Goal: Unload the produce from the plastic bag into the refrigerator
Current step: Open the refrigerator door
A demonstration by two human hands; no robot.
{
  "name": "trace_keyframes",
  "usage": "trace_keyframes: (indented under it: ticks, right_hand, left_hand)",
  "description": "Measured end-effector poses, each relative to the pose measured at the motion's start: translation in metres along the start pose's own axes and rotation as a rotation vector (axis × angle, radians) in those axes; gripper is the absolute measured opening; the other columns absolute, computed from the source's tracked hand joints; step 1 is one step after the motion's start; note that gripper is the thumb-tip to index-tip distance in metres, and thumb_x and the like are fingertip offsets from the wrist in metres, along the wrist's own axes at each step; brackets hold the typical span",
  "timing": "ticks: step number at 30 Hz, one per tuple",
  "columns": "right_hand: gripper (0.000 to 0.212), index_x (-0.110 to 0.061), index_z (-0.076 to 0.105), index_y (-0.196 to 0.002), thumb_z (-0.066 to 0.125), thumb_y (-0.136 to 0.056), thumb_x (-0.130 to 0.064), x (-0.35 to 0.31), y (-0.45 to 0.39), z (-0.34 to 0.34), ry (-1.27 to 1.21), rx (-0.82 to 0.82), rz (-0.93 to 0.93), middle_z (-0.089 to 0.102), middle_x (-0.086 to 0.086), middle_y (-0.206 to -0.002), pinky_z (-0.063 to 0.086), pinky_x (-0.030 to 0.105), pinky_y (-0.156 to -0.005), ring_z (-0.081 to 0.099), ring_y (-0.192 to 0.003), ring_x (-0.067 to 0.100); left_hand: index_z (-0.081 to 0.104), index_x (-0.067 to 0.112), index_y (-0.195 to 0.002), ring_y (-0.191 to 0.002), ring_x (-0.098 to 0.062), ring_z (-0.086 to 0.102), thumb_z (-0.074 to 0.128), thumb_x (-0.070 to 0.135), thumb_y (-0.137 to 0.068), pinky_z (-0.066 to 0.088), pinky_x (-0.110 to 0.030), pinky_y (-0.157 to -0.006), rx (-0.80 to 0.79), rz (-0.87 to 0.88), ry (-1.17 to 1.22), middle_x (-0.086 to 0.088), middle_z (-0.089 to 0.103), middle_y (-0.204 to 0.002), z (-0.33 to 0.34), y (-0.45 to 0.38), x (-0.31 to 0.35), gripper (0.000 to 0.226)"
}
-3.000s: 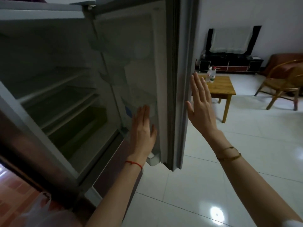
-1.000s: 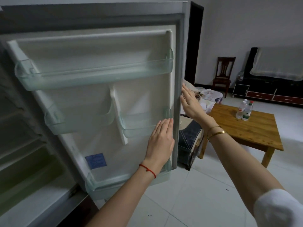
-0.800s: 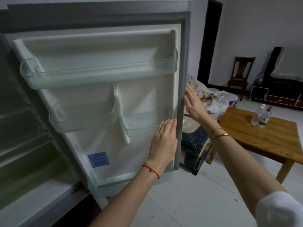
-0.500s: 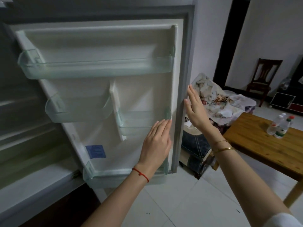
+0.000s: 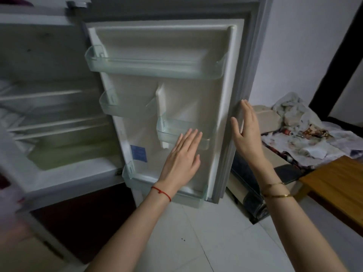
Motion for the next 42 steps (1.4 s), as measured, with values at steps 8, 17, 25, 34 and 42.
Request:
trace_keyframes:
  ticks: [8, 17, 25, 34, 42]
  right_hand:
    - [0.052, -0.013, 0.035, -0.148, 0.046, -0.101, -0.033, -0.064, 0.031, 0.016, -0.15, -0.146, -0.123, 0.038, 0.004, -0.152, 0.024, 0.037, -0.12, 0.03, -0.143, 0.015]
    - [0.043, -0.014, 0.049, -0.136, 0.049, -0.099, -0.035, -0.14, 0.078, 0.085, -0.255, -0.444, -0.255, 0.057, 0.003, -0.133, 0.031, 0.024, -0.104, 0.046, -0.127, 0.02]
    - [0.044, -0.014, 0.051, -0.135, 0.053, -0.097, -0.035, -0.201, 0.123, 0.157, -0.351, -0.667, -0.314, 0.058, 0.004, -0.131, 0.032, 0.023, -0.102, 0.047, -0.124, 0.02]
    - [0.042, -0.015, 0.051, -0.135, 0.053, -0.097, -0.032, -0.299, 0.176, 0.242, -0.414, -0.816, -0.366, 0.057, 0.004, -0.133, 0.036, 0.032, -0.107, 0.045, -0.127, 0.022]
    - [0.042, -0.016, 0.05, -0.135, 0.052, -0.098, -0.035, -0.398, 0.219, 0.321, -0.464, -0.915, -0.387, 0.056, 0.002, -0.134, 0.03, 0.021, -0.104, 0.044, -0.129, 0.019]
  left_hand:
    - [0.028, 0.009, -0.152, -0.146, -0.018, 0.026, 0.049, 0.026, -0.097, 0.012, -0.037, -0.123, 0.024, -0.302, -0.109, -0.006, 0.032, -0.157, -0.074, 0.072, -0.04, 0.061]
    - [0.044, 0.013, -0.144, -0.133, -0.021, 0.044, 0.056, 0.026, -0.095, 0.034, -0.041, -0.113, 0.1, -0.664, -0.222, -0.004, 0.05, -0.143, -0.157, 0.181, -0.08, 0.052]
    - [0.05, 0.008, -0.137, -0.122, -0.025, 0.054, 0.052, 0.031, -0.093, 0.041, -0.039, -0.107, 0.18, -0.85, -0.306, -0.01, 0.058, -0.132, -0.21, 0.272, -0.105, 0.05]
    - [0.048, 0.013, -0.14, -0.123, -0.02, 0.051, 0.055, 0.027, -0.095, 0.036, -0.03, -0.106, 0.222, -1.048, -0.334, -0.006, 0.056, -0.134, -0.272, 0.377, -0.159, 0.047]
    - [0.046, 0.016, -0.142, -0.127, -0.018, 0.047, 0.057, 0.026, -0.095, 0.03, -0.022, -0.104, 0.221, -1.151, -0.384, -0.004, 0.053, -0.139, -0.336, 0.443, -0.229, 0.049]
Point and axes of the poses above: each hand's wrist, its own y-axis away from the middle knuckle, its own z-axis out of the palm, x = y × z, the point moved 3 cm from there along -y, towards the middle knuckle
